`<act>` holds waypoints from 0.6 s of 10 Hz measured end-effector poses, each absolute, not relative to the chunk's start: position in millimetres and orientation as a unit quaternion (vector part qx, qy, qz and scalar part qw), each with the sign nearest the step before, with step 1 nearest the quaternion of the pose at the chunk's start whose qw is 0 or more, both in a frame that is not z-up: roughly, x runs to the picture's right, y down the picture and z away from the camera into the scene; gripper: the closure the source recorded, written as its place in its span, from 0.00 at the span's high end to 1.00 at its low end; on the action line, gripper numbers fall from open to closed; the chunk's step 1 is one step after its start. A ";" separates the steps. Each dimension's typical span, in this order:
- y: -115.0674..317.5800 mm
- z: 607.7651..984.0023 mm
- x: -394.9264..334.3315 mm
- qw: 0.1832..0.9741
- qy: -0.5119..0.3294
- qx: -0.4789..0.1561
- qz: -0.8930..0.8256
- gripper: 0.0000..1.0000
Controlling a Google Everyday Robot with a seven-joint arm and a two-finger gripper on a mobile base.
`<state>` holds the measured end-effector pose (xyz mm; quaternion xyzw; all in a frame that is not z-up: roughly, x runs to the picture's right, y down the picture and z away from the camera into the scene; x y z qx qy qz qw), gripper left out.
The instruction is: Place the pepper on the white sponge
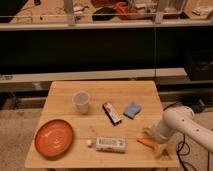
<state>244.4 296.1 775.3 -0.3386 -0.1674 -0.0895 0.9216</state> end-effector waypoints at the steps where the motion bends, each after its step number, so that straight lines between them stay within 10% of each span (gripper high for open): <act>1: 295.8 775.8 242.8 0.921 -0.170 -0.340 -0.092 0.80; 6: 296.7 776.5 241.7 0.918 -0.176 -0.342 -0.099 0.80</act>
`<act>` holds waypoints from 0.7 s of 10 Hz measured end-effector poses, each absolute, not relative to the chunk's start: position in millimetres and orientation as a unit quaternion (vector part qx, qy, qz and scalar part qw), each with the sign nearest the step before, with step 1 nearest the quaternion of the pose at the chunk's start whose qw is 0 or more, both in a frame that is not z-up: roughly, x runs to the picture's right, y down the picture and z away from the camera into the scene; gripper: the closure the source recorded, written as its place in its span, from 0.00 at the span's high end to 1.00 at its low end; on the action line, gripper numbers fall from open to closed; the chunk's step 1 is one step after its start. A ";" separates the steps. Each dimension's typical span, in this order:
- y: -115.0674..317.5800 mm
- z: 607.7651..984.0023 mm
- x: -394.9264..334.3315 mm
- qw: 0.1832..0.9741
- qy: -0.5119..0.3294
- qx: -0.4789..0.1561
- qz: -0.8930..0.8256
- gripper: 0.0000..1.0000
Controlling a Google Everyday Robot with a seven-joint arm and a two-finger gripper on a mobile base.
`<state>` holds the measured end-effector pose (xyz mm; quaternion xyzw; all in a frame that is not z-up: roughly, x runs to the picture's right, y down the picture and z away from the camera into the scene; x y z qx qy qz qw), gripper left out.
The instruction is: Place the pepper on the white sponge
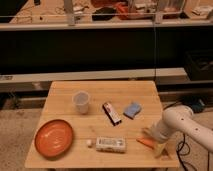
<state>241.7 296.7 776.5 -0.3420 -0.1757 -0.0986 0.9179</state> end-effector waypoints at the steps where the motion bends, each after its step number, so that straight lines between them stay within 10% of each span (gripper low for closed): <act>1: 296.1 777.1 240.8 0.918 -0.177 -0.342 -0.100 0.80; 7: 296.3 778.5 239.7 0.915 -0.184 -0.343 -0.106 0.80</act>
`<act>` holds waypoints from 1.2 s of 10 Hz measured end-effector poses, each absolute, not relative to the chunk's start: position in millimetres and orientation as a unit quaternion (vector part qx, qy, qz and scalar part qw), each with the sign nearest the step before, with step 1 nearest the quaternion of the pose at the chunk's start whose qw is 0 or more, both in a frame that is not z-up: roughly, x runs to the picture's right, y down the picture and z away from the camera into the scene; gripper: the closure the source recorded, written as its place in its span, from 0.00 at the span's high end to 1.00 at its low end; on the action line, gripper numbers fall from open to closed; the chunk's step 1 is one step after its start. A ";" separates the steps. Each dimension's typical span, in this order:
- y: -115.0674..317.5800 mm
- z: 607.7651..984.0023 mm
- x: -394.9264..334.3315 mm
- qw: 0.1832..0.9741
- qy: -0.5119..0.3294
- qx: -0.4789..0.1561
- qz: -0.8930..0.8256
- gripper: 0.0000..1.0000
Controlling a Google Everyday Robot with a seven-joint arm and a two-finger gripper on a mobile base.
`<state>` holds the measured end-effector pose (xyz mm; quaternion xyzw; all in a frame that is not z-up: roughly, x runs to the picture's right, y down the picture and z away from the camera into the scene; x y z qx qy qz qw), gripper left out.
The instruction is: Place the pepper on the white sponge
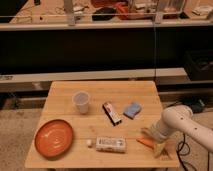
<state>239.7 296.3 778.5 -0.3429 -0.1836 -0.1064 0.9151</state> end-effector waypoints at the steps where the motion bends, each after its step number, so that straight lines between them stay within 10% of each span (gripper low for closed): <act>1: 296.4 779.0 239.3 0.915 -0.185 -0.343 -0.108 0.80; 12: 296.5 783.3 236.1 0.912 -0.193 -0.341 -0.122 0.80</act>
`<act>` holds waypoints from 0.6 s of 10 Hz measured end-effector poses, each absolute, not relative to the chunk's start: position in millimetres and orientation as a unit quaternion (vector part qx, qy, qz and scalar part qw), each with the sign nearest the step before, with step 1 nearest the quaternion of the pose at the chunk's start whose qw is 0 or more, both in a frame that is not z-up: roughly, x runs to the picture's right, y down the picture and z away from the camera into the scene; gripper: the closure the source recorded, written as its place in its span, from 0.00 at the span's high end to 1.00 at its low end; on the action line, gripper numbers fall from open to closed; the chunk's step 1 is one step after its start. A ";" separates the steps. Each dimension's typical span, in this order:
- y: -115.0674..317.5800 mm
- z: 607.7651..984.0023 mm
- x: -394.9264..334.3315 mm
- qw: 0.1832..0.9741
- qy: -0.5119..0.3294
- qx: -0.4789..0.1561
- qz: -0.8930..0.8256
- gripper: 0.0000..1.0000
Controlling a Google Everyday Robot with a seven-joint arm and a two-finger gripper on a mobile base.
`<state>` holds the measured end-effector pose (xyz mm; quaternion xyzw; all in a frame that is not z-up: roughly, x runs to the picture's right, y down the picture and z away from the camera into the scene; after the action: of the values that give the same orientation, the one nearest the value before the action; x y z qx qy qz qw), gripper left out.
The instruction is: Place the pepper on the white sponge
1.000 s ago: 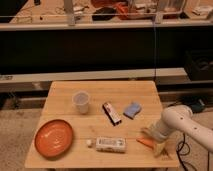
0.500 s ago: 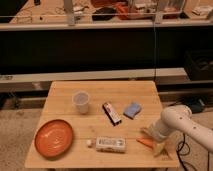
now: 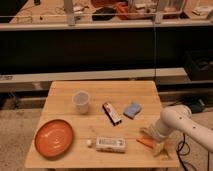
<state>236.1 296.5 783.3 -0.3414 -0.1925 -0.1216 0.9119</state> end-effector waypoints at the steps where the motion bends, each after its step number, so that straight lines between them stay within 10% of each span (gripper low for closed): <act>1: 296.9 783.5 236.1 0.912 -0.193 -0.341 -0.122 0.80; 6: 297.9 786.3 235.5 0.911 -0.196 -0.340 -0.129 0.80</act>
<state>235.5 297.9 786.3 -0.3400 -0.1956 -0.1287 0.9108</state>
